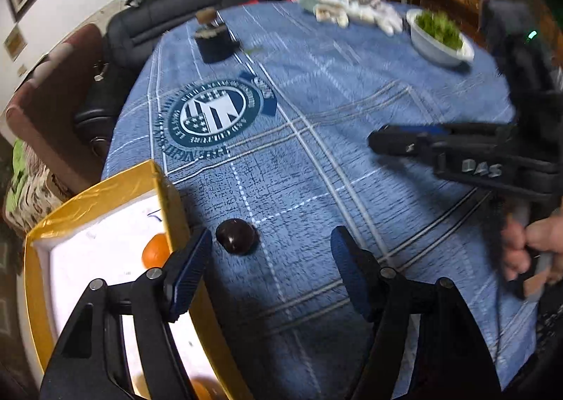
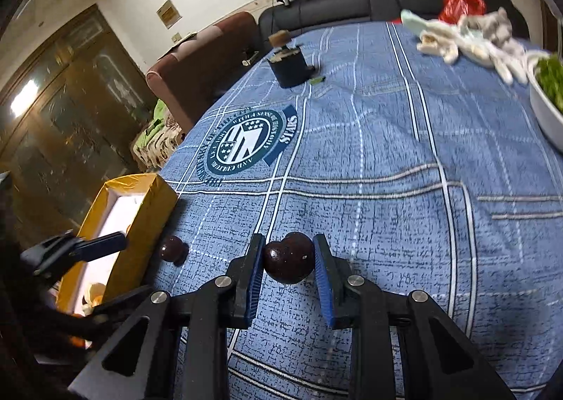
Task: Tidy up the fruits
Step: 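Move both grippers to the last dark plums and grasp one with the right, then grasp the other dark plum with the left gripper while the right holds its plum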
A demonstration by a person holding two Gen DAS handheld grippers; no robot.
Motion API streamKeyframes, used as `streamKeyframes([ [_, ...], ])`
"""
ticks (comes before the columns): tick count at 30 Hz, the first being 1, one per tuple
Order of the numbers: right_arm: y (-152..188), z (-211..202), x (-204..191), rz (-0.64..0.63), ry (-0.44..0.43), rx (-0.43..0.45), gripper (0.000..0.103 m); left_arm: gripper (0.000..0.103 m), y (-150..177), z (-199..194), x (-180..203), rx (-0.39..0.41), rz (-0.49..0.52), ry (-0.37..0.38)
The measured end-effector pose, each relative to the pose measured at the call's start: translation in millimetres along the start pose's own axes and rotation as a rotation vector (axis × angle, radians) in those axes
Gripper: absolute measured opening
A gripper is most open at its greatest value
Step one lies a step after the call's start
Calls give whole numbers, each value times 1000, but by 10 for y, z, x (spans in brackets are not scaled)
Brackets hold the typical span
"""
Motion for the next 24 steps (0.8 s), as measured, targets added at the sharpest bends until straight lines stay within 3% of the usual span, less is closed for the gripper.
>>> streamKeyframes([
  [3, 20, 14, -9, 27, -20, -11, 27, 68, 25, 118, -31, -35, 24, -7],
  [5, 31, 25, -20, 38, -31, -19, 27, 61, 43, 190, -73, -55, 23, -7],
  [12, 40, 65, 3, 40, -24, -25, 27, 61, 86, 255, -22, -71, 81, -33],
  [14, 45, 74, -9, 41, -28, -26, 27, 53, 77, 274, -5, -76, 81, -18],
  [16, 42, 62, -15, 43, -30, -22, 27, 51, 82, 306, -8, -90, 101, -41],
  [24, -7, 15, 12, 56, -34, -6, 27, 46, 158, 188, 38, -110, 160, -27],
])
Point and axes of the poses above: each gripper's, at about its wrist camera, not at the fingertips, and z roughly the way its jaws point, x to its right, y to its underside, the point moved 8 cm from there along z, roughly the way its jaws point, and after that the axes turned 9 degrees about x, right-handed, at the moved point
